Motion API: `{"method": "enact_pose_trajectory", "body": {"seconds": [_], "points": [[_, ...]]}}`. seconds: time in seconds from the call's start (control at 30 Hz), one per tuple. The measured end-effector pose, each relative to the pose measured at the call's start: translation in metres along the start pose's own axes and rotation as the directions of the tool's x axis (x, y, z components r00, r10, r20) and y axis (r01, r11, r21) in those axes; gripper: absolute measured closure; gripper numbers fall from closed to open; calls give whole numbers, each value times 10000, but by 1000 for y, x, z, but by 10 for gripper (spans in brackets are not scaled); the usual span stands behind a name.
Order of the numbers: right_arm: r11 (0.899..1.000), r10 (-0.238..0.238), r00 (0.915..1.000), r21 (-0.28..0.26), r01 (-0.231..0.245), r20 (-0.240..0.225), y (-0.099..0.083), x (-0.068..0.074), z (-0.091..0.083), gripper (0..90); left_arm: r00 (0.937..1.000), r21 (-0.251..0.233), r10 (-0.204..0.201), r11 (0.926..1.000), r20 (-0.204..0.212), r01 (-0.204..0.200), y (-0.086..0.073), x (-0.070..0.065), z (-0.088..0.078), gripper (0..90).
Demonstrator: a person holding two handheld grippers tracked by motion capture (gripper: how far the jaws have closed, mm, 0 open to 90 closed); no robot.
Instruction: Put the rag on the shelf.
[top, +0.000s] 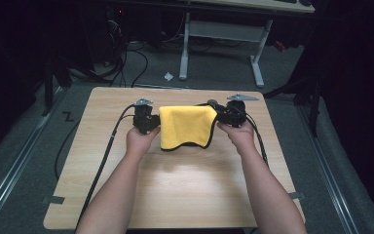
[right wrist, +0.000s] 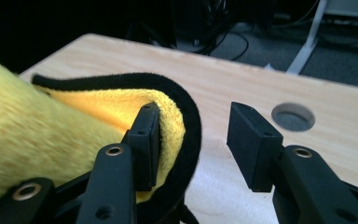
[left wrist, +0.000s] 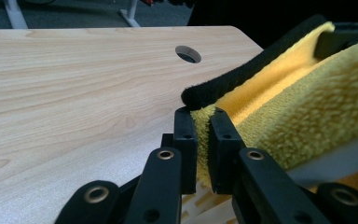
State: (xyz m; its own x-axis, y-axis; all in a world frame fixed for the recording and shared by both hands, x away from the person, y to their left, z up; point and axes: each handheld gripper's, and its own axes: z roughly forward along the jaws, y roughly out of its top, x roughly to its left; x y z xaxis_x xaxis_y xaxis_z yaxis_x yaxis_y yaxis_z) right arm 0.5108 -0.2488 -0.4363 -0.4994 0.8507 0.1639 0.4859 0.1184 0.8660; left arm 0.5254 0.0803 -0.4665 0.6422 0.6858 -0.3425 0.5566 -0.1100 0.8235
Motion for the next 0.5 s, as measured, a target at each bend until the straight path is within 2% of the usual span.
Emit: {"method": "enact_pose_trajectory", "body": {"seconds": [0.07, 0.1, 0.13, 0.17, 0.27, 0.33, 0.43, 0.5], "points": [[9991, 145, 9996, -395, -136, 227, 3, -2, -7, 564, 9999, 25, 24, 10000, -156, -24, 0, 0, -1, 831], [9978, 278, 9994, -616, -263, 230, 5, -4, -10, 563, 9998, 40, 33, 10000, -171, -32, 1, 0, -1, 828], [9941, 604, 9981, -911, -594, 80, 7, -8, -16, 562, 9997, 51, 56, 10000, -222, -55, 1, 0, -2, 813], [9925, 716, 9974, -1005, -701, 113, 8, -11, -18, 563, 9993, 17, 86, 10000, -355, -86, 1, -1, -3, 794], [9953, 503, 9971, -851, -454, 565, 8, -14, -24, 557, 9968, -276, -56, 9996, -794, 34, 2, 0, -10, 617], [9975, 281, 9961, -667, -226, 833, 6, -14, -27, 554, 9948, -424, -197, 9990, -997, 155, 2, 2, -16, 535], [9976, 185, 9947, -688, -116, 1014, 1, -13, -32, 556, 9937, -880, -568, 9949, -967, 484, -1, 7, -28, 497], [9980, 154, 9940, -632, -86, 1082, -3, -13, -35, 557, 9914, -934, -638, 9942, -1146, 532, -3, 9, -35, 476]]}}
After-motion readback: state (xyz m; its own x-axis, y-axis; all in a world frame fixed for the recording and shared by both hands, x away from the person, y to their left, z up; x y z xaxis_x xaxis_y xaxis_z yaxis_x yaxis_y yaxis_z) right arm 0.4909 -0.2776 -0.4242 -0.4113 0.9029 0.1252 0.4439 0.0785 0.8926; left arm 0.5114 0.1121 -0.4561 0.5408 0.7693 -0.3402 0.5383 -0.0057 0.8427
